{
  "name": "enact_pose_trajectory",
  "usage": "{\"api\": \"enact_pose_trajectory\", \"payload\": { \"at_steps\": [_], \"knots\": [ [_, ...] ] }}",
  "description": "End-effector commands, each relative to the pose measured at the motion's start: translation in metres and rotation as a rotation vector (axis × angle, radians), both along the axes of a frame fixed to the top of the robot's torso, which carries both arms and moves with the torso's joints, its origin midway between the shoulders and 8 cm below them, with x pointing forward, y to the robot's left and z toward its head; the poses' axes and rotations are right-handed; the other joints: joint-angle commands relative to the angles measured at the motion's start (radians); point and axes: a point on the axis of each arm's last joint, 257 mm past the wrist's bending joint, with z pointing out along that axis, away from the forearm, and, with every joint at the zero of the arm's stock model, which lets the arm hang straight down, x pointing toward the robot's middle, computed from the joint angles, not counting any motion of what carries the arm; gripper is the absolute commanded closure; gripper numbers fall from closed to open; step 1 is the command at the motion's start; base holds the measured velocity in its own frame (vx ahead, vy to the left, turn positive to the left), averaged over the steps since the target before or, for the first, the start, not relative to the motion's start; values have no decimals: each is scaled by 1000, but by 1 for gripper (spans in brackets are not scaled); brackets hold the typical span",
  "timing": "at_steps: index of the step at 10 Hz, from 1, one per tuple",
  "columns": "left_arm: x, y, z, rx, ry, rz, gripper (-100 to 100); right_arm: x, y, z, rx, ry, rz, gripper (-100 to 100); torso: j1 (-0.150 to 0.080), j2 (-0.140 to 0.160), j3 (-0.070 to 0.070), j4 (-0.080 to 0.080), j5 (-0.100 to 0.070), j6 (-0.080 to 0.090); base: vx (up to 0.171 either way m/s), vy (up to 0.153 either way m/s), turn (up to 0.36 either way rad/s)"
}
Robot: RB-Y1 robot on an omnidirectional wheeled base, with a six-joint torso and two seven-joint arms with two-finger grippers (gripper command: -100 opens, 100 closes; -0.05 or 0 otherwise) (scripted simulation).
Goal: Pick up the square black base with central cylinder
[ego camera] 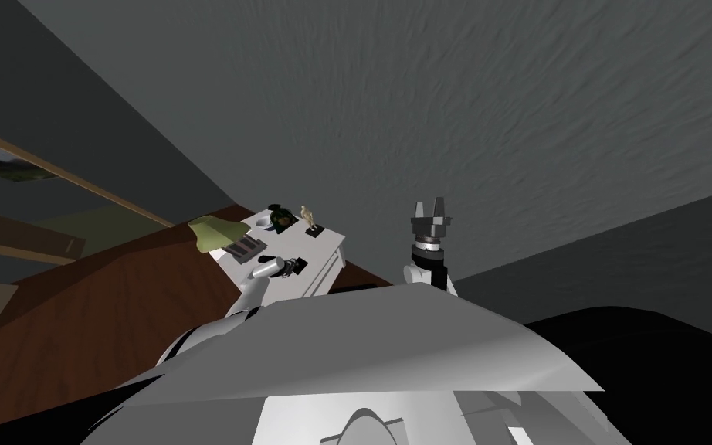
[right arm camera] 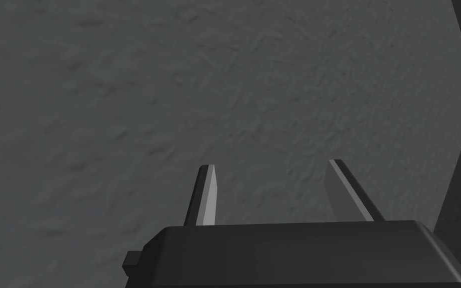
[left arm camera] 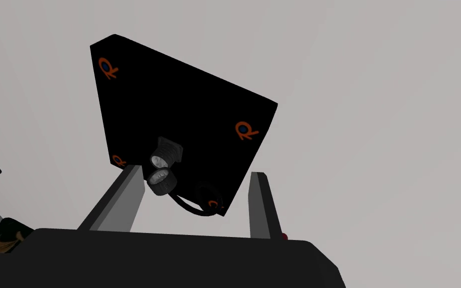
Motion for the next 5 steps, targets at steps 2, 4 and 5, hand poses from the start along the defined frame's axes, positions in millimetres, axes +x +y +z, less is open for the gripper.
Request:
{"api": "enact_pose_trajectory", "payload": {
  "at_steps": [2, 4, 5],
  "knots": [
    [9, -3, 5, 0, 3, 25, 100, 0, 0, 0, 0, 0, 0, 0, 0, 0, 0, 0, 0, 0, -97, 67, -118],
    [13, -4, 7, -2, 2, 43, 100, 0, 0, 0, 0, 0, 0, 0, -1, -1, 0, 0, 0, -1, -59, 36, -41],
    [16, -5, 9, -1, 3, 52, 100, 0, 0, 0, 0, 0, 0, 0, -2, -1, -1, 0, 0, 0, -77, 37, -101]
  ]
}}
